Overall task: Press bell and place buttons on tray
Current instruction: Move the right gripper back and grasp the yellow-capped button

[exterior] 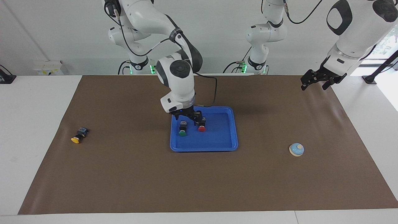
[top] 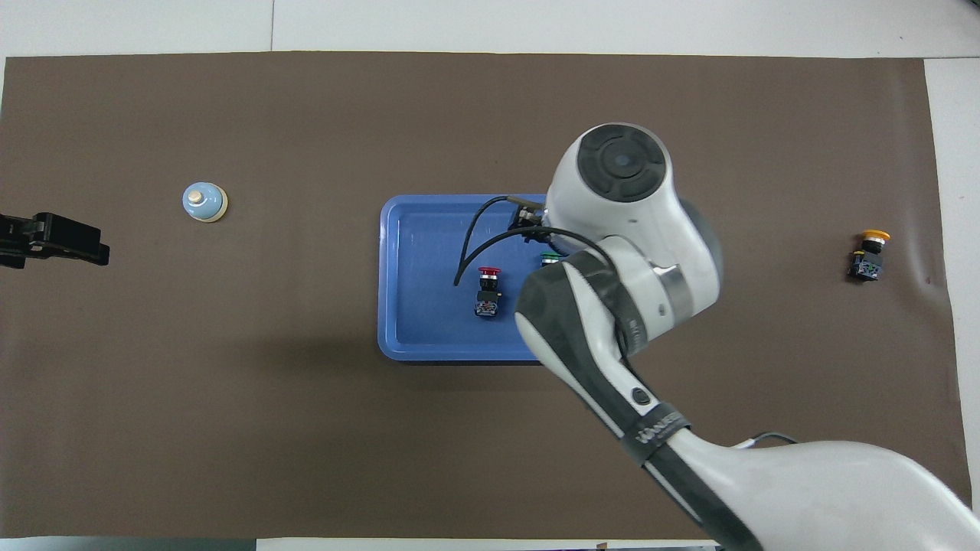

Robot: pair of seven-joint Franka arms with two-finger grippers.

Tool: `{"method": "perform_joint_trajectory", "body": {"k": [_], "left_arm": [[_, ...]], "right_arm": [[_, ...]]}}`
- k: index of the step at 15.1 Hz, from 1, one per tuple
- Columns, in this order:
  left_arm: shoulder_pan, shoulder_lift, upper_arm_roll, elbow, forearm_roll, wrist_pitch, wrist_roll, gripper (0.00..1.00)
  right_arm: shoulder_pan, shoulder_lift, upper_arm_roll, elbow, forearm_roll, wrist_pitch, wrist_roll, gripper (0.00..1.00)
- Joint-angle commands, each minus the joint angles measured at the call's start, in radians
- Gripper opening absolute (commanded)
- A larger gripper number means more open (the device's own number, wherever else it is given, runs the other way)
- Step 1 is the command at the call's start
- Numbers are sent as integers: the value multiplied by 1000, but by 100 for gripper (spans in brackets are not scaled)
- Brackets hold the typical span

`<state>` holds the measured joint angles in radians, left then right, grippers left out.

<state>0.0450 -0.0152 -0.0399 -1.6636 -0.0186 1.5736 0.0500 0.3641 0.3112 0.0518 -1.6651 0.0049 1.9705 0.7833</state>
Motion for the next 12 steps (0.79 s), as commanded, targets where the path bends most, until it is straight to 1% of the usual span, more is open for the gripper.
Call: {"method": "perform_joint_trajectory", "body": {"k": [1, 5, 7, 8, 10, 12], "left_arm": [[3, -20, 2, -19, -9, 0, 7, 100], [3, -20, 2, -19, -9, 0, 7, 100], [3, -20, 2, -19, -9, 0, 7, 100], [3, -20, 2, -19, -9, 0, 7, 100], [3, -20, 2, -19, -9, 0, 7, 100], [3, -20, 2, -19, -9, 0, 7, 100]], "right_arm": [[-176, -60, 11, -19, -9, -54, -192, 100], [-417, -64, 11, -34, -51, -61, -485, 100], [-531, -72, 11, -73, -62, -36, -600, 100], [-569, -84, 10, -109, -78, 5, -657, 100], [-644, -112, 10, -227, -106, 155, -709, 100], [-662, -127, 8, -319, -137, 275, -711, 100]]}}
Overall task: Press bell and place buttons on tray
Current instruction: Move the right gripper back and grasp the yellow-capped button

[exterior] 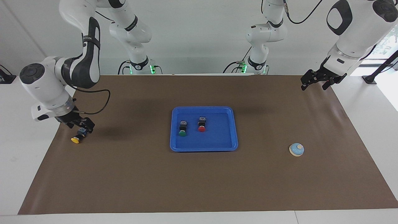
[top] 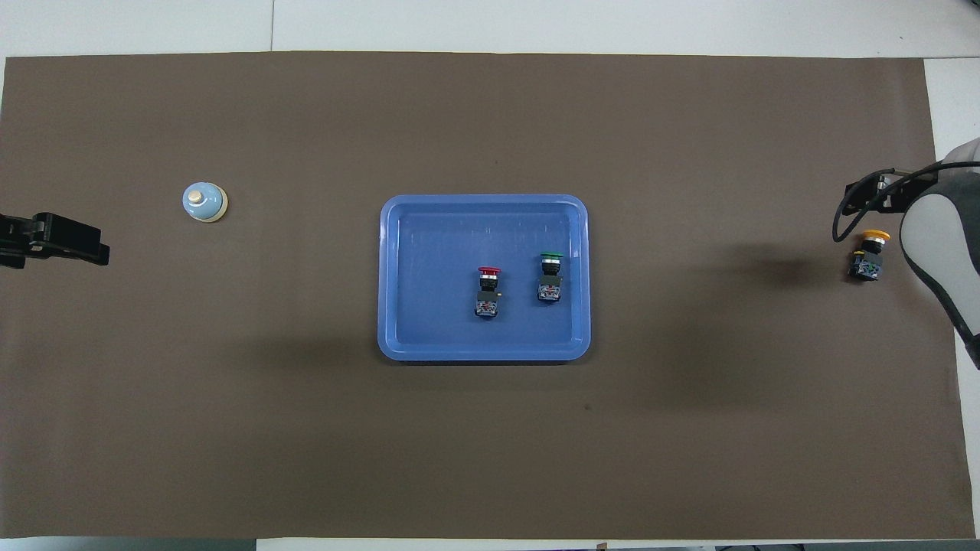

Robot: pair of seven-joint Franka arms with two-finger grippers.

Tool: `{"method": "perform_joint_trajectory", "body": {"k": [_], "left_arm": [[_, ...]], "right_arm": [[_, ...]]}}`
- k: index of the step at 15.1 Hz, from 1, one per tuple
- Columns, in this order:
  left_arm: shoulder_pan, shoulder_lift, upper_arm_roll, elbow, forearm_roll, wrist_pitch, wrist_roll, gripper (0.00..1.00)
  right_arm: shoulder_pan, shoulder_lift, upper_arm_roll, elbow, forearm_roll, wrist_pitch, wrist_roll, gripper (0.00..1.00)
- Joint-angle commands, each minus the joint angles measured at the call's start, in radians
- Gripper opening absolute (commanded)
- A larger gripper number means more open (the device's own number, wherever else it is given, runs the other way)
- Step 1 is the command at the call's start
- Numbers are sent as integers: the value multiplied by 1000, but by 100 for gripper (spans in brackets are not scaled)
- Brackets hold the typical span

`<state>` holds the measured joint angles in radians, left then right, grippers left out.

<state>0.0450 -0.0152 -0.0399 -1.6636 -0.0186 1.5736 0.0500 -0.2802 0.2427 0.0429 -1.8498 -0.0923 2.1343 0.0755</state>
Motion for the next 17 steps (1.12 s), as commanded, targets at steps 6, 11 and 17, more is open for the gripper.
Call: {"method": "perform_joint_trajectory", "body": {"k": [6, 11, 17], "left_arm": [[3, -20, 2, -19, -9, 0, 7, 100], [3, -20, 2, -19, -9, 0, 7, 100], [3, -20, 2, -19, -9, 0, 7, 100]], "right_arm": [[-83, 24, 18, -169, -41, 220, 47, 100], [-99, 35, 18, -209, -41, 291, 55, 100], [-123, 46, 20, -227, -41, 306, 50, 39]]}}
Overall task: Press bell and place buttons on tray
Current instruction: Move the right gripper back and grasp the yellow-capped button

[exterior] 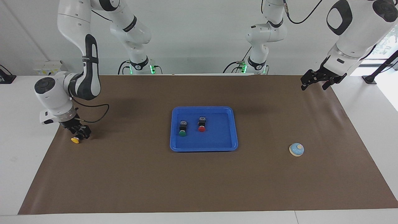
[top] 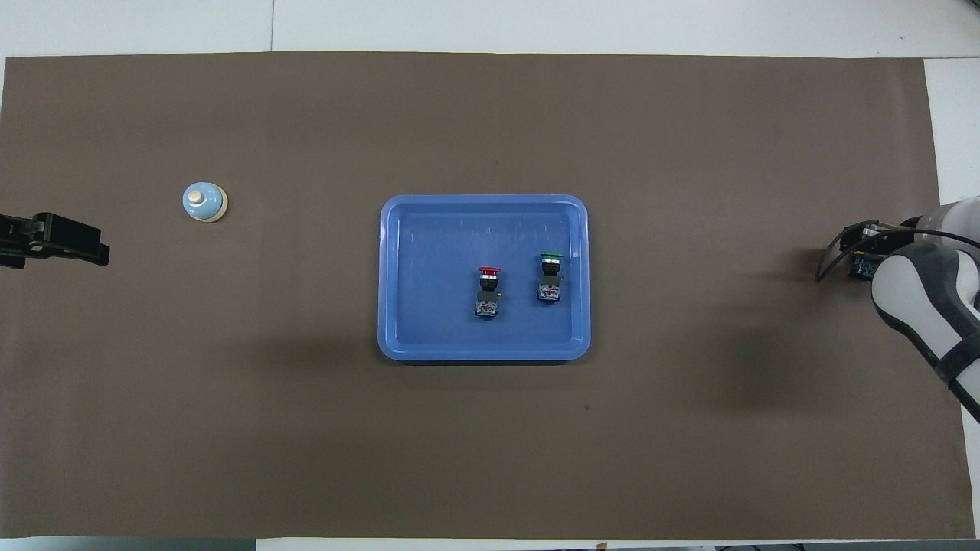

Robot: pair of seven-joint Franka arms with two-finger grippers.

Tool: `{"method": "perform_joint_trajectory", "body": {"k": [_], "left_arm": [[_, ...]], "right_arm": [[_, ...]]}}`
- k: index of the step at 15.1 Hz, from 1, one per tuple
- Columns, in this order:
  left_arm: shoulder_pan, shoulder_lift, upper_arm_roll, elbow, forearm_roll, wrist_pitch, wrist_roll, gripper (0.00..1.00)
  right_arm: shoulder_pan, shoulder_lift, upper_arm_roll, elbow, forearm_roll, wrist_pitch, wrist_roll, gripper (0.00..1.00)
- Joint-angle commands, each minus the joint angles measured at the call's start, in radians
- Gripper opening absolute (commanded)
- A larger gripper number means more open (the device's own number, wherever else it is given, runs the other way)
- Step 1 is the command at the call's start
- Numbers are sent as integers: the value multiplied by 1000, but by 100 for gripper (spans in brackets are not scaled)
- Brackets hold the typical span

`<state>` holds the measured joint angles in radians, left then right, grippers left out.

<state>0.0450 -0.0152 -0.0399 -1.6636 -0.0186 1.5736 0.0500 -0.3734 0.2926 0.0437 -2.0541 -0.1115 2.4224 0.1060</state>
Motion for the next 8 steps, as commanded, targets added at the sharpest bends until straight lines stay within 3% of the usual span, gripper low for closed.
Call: {"method": "perform_joint_trajectory", "body": {"k": [1, 2, 3, 6, 8], "left_arm": [[3, -20, 2, -19, -9, 0, 7, 100], [3, -20, 2, -19, -9, 0, 7, 100], [3, -20, 3, -19, -9, 0, 7, 100], [3, -20, 2, -19, -9, 0, 7, 100], [3, -20, 2, -19, -9, 0, 7, 100]], "right_arm": [[-29, -4, 19, -24, -22, 14, 18, 22], [-28, -6, 19, -24, -22, 12, 15, 4], [-28, -6, 21, -24, -22, 9, 14, 0], [-15, -16, 22, -14, -22, -20, 12, 0], [8, -41, 34, 30, -20, -110, 14, 0]]}}
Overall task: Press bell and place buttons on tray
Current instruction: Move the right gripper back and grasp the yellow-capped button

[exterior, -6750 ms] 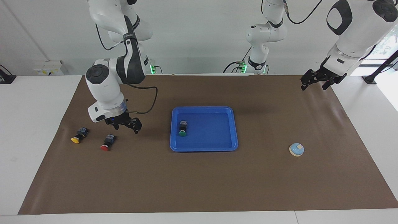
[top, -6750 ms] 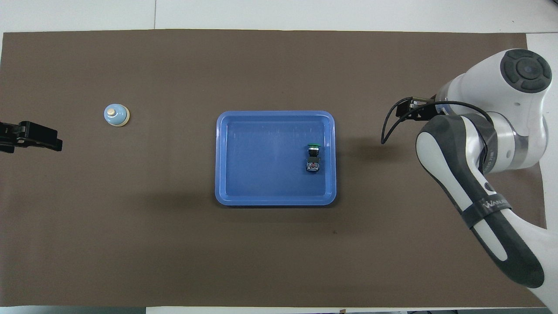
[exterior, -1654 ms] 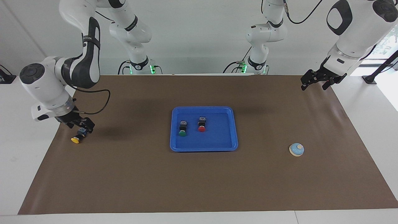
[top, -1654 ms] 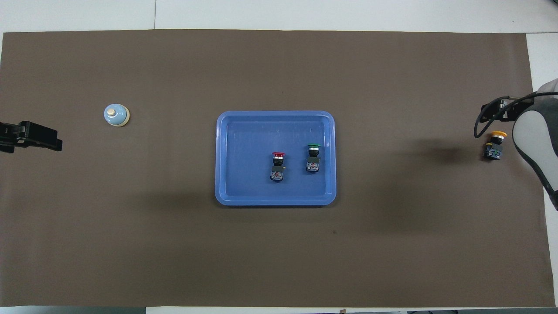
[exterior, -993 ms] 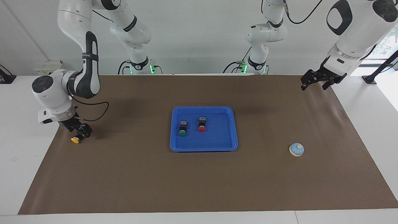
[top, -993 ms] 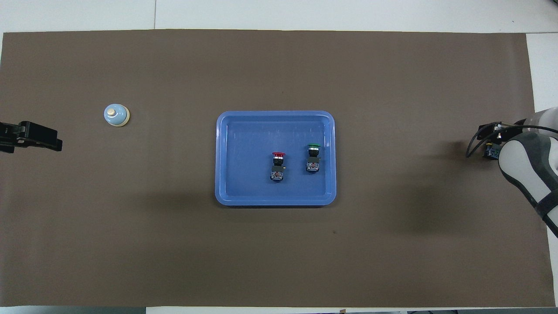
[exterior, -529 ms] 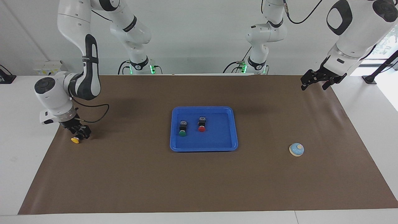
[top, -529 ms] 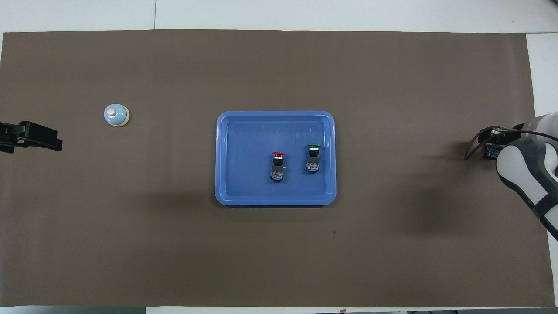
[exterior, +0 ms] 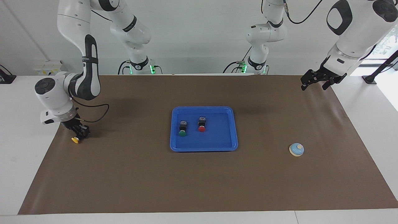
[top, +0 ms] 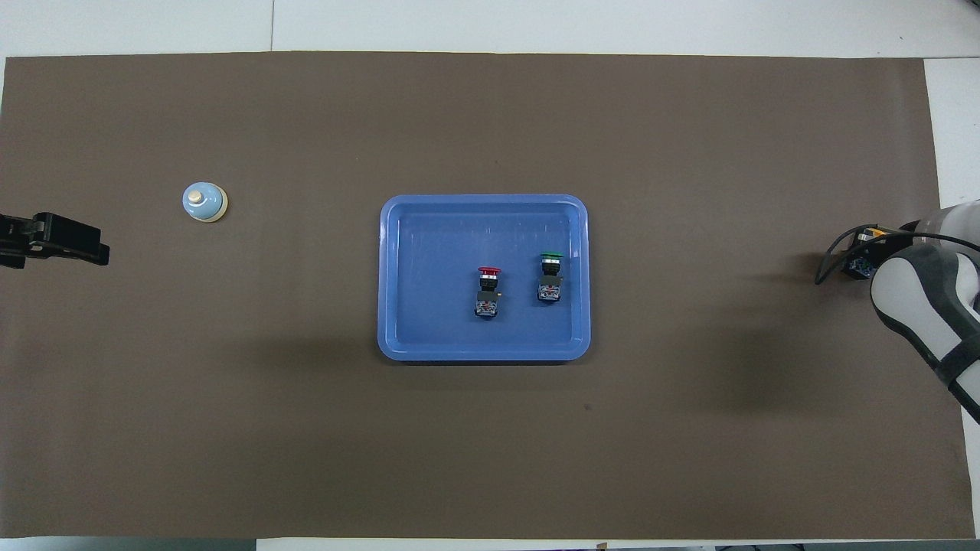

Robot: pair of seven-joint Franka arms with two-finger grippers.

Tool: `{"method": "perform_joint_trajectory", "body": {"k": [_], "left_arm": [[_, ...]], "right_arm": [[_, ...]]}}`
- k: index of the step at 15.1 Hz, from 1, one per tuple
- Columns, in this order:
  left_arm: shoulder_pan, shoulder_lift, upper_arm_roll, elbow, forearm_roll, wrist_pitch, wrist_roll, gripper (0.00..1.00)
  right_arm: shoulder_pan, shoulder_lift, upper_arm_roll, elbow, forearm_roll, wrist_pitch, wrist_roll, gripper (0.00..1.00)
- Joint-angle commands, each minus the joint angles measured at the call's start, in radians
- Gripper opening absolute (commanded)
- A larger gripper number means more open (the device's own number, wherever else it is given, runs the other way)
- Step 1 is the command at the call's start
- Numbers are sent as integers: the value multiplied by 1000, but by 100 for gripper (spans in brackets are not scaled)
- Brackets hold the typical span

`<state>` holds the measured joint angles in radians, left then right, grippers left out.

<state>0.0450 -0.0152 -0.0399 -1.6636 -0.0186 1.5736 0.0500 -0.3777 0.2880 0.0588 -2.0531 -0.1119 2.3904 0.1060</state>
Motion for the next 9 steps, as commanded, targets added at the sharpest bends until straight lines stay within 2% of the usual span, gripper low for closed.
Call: {"method": "perform_joint_trajectory", "body": {"k": [1, 5, 9], "left_arm": [[3, -20, 2, -19, -9, 0, 7, 100], [3, -20, 2, -19, -11, 0, 7, 100], [3, -20, 2, -19, -9, 0, 7, 100]], "right_arm": [[40, -47, 21, 71, -17, -153, 18, 0], [179, -43, 21, 278, 81, -454, 125, 0], [350, -41, 21, 367, 136, -583, 274, 0]]}}
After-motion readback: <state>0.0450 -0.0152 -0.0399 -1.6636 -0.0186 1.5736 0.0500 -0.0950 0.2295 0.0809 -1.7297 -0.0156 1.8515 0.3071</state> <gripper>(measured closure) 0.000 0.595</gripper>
